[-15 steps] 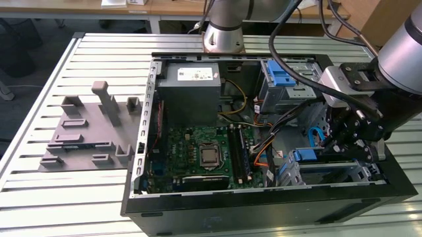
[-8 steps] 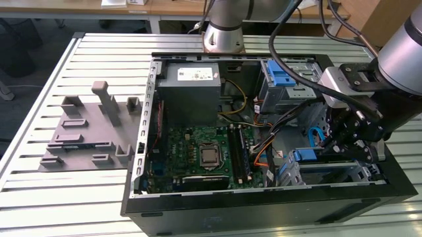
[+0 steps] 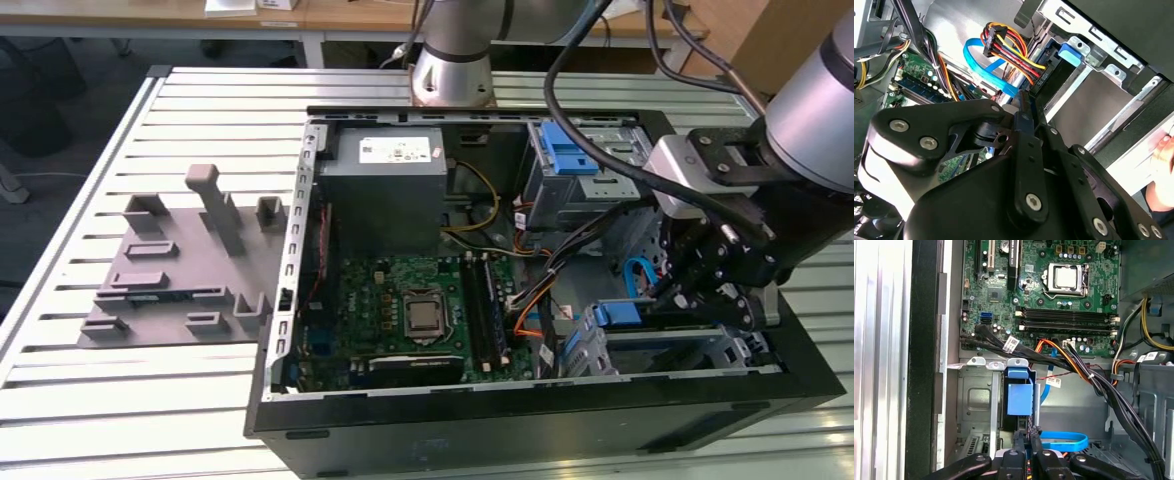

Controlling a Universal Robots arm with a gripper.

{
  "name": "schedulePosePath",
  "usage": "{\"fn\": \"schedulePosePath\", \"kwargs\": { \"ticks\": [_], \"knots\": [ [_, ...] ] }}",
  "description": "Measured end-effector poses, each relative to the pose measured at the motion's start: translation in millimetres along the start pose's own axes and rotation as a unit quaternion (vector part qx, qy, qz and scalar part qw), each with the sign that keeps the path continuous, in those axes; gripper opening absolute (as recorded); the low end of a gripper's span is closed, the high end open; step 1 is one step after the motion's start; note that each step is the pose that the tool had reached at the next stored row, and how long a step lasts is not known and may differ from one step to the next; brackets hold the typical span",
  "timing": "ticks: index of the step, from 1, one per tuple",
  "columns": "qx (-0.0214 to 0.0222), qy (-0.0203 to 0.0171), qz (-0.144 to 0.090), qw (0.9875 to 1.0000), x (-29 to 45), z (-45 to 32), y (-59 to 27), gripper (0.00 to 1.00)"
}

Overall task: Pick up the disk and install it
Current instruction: 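Insert the second disk wire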

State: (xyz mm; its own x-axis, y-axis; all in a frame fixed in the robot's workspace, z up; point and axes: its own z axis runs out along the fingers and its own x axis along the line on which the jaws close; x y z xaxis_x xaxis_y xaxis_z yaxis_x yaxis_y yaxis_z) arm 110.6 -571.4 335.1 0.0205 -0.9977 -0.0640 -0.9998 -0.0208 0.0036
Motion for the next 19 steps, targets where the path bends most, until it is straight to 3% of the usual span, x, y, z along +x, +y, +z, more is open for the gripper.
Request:
{"fn": "schedulePosePath", "kwargs": {
  "ticks": [7, 12, 19],
  "knots": [
    [-0.0019, -0.0014, 0.0, 1.0, 0.0, -1.1, -0.3, 0.16],
    [-0.0025, -0.0067, 0.001, 1.0, 3.0, -1.1, -1.3, 0.16],
    [-0.002, -0.0077, 0.007, 0.9999, 4.9, -0.6, -2.2, 0.16]
  ]
}}
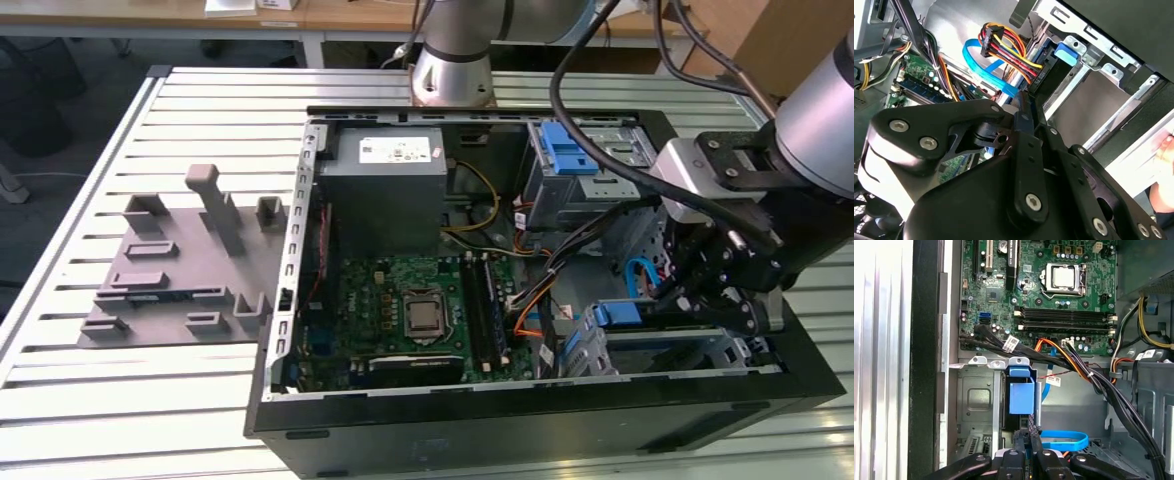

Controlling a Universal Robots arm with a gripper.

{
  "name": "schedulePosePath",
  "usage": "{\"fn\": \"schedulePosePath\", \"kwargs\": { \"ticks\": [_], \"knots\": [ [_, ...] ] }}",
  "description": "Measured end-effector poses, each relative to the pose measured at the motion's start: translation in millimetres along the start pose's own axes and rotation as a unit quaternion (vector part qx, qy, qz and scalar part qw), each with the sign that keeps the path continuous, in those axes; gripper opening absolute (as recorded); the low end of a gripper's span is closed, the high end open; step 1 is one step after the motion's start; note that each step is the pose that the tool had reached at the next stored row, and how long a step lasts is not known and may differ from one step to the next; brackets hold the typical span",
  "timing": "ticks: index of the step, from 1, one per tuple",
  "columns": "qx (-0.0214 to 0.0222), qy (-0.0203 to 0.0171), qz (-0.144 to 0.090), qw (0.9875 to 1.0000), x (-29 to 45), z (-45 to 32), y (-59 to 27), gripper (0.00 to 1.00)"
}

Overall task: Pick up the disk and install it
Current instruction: 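Insert the second disk wire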

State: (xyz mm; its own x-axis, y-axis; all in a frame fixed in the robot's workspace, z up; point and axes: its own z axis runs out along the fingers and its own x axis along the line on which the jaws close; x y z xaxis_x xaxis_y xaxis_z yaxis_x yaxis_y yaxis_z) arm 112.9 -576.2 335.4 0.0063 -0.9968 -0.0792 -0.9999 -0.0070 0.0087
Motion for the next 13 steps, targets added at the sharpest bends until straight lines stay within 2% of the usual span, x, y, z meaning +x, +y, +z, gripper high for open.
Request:
{"fn": "schedulePosePath", "kwargs": {
  "ticks": [13],
  "knots": [
    [0.0004, -0.002, 0.005, 1.0, 0.0, -0.6, 0.0, 0.16]
  ]
}}
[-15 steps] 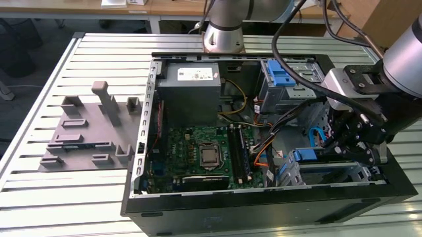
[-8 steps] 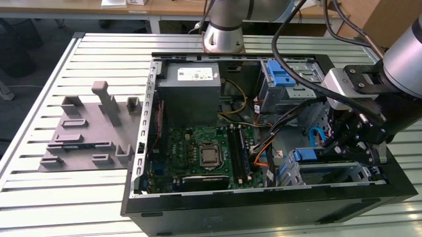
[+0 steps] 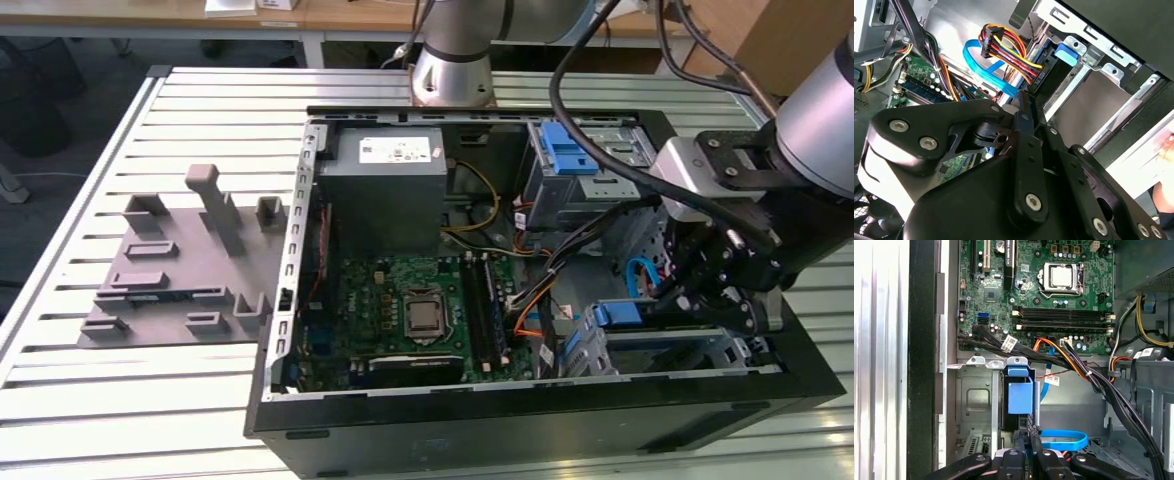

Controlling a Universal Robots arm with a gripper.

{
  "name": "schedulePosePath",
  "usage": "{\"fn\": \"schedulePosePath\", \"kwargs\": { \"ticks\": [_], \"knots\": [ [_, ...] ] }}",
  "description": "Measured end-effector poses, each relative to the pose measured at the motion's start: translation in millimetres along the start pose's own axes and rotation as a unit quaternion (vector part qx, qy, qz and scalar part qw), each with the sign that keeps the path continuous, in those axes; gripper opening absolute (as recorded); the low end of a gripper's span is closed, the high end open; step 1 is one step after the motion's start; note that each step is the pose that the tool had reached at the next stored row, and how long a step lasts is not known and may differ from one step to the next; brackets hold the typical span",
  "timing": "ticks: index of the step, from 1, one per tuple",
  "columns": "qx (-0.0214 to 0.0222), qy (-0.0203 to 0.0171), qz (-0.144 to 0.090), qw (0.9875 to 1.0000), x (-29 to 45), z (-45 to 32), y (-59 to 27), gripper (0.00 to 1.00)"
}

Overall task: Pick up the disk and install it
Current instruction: 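Insert the second disk wire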

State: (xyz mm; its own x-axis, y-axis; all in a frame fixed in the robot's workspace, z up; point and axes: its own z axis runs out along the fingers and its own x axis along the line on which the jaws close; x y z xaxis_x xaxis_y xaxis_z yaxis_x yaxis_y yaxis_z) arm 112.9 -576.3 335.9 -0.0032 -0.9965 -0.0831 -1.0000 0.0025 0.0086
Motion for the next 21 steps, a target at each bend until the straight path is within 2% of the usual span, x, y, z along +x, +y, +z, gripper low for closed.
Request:
{"fn": "schedulePosePath", "kwargs": {
  "ticks": [6, 14, 21],
  "knots": [
    [-0.0001, -0.0011, 0.0, 1.0, -0.3, -2.0, 0.1, 0.16],
    [0.0003, -0.003, 0.005, 1.0, 0.1, -0.4, 0.0, 0.16],
    [-0.0001, -0.0032, 0.002, 1.0, 0.2, 1.0, 0.0, 0.16]
  ]
}}
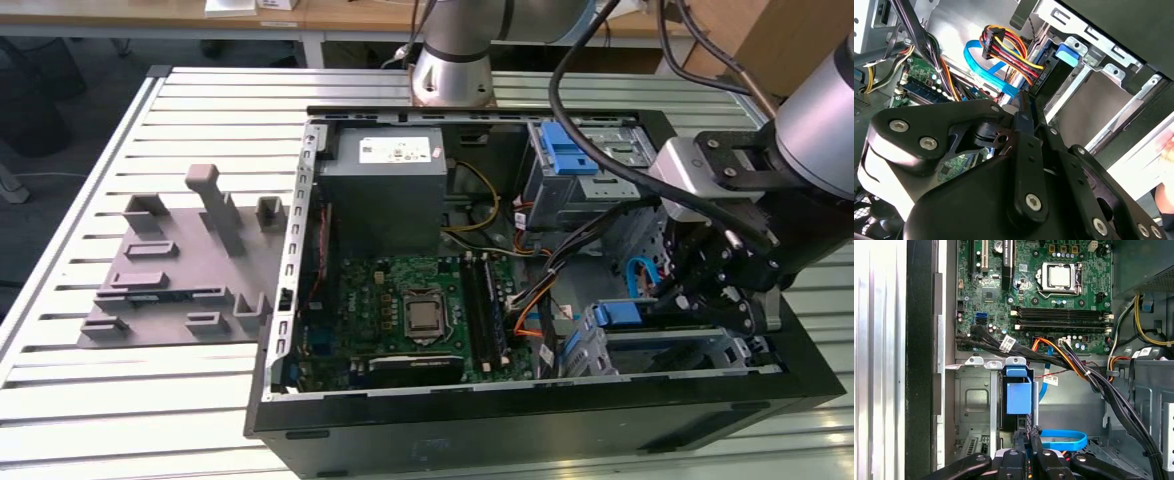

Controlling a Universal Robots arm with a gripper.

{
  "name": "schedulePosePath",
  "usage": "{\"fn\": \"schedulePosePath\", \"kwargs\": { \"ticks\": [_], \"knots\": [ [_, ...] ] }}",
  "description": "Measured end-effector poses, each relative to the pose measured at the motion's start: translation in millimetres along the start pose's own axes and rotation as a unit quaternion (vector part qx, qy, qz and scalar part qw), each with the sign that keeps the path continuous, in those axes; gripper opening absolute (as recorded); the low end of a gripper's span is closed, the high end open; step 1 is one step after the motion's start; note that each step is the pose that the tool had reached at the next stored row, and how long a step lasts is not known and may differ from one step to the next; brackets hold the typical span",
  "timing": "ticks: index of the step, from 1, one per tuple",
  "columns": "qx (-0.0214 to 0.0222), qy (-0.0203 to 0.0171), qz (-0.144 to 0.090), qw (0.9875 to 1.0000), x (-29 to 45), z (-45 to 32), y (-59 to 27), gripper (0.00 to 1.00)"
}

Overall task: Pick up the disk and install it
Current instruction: 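Insert the second disk wire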

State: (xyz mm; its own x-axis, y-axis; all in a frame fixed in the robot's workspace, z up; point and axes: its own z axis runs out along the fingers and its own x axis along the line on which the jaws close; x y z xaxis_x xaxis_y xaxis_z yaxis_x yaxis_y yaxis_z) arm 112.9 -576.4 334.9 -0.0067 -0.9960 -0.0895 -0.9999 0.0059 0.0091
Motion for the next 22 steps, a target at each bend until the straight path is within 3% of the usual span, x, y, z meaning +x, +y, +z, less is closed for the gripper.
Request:
{"fn": "schedulePosePath", "kwargs": {
  "ticks": [15, 22],
  "knots": [
    [-0.0004, -0.0006, -0.003, 1.0, -0.2, -0.6, 0.0, 0.16],
    [-0.0005, -0.0036, -0.003, 1.0, -0.3, -0.8, 0.0, 0.16]
  ]
}}
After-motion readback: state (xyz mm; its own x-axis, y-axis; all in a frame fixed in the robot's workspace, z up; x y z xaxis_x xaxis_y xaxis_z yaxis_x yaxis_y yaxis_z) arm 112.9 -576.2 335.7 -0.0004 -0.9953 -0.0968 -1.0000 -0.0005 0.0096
